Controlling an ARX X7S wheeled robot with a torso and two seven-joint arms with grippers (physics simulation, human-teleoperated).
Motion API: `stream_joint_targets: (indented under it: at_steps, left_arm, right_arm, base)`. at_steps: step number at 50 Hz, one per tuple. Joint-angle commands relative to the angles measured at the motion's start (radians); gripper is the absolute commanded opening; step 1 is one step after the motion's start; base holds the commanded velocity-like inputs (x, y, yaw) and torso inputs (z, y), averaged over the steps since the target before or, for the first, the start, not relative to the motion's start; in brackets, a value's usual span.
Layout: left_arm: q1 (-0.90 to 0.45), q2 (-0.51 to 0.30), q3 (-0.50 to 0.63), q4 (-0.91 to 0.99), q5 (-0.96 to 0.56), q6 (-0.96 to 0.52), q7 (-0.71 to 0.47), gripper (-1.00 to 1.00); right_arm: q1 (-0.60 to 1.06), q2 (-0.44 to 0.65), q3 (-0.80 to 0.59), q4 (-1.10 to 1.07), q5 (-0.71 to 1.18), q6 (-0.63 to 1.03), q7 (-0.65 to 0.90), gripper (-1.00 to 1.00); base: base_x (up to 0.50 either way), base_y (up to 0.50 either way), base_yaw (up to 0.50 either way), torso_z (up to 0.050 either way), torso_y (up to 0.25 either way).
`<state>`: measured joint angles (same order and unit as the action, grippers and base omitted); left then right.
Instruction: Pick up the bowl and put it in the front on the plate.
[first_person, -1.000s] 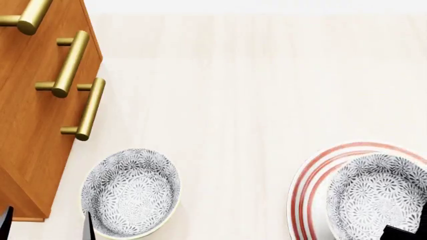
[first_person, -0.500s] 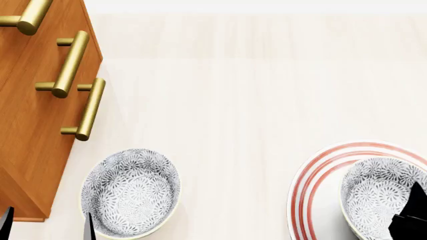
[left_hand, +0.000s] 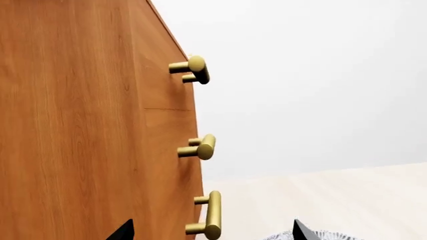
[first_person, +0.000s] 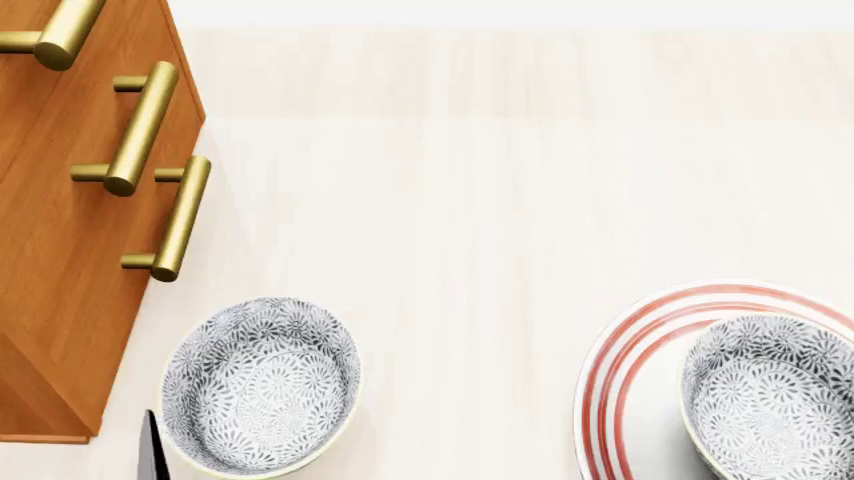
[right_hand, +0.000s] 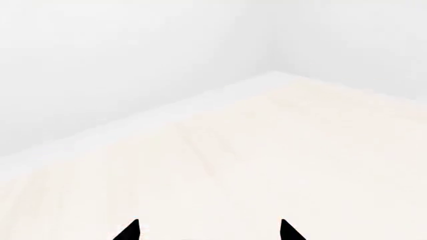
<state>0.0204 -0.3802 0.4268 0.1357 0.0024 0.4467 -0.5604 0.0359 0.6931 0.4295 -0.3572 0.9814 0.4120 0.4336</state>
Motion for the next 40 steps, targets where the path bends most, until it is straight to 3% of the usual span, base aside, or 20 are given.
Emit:
stream_joint_targets:
  at_steps: [1,8,16,28,40]
  left_arm:
    - [0.037,-0.046,-0.070,0.140,0.017,-0.029,-0.007,1.00]
    - [0.120,-0.111,-0.183,0.119,0.093,0.040,-0.095,1.00]
    - [0.145,-0.113,-0.300,0.116,0.065,-0.005,-0.183,1.00]
    - [0.087,-0.106,-0.424,0.119,0.028,-0.037,-0.272,1.00]
    - [0.044,-0.121,-0.536,0.198,0.018,-0.073,-0.333,1.00]
  right_arm:
    - [-0.093,-0.212,0.043,-0.096,-0.205,-0.274,-0.062,1.00]
    - [-0.099,-0.372,-0.024,-0.079,-0.363,-0.474,-0.110,1.00]
    - [-0.036,-0.450,-0.076,0.047,-0.514,-0.589,-0.111,1.00]
    - [0.053,-0.495,-0.135,0.097,-0.626,-0.681,-0.096,1.00]
    - [0.188,-0.511,-0.066,0.087,-0.855,-0.947,-0.024,1.00]
  base:
    - [0.00,0.00,0.00,0.000,0.000]
    - [0.00,0.00,0.00,0.000,0.000]
    - [0.00,0.00,0.00,0.000,0.000]
    - [0.00,0.00,0.00,0.000,0.000]
    - [0.00,0.00,0.00,0.000,0.000]
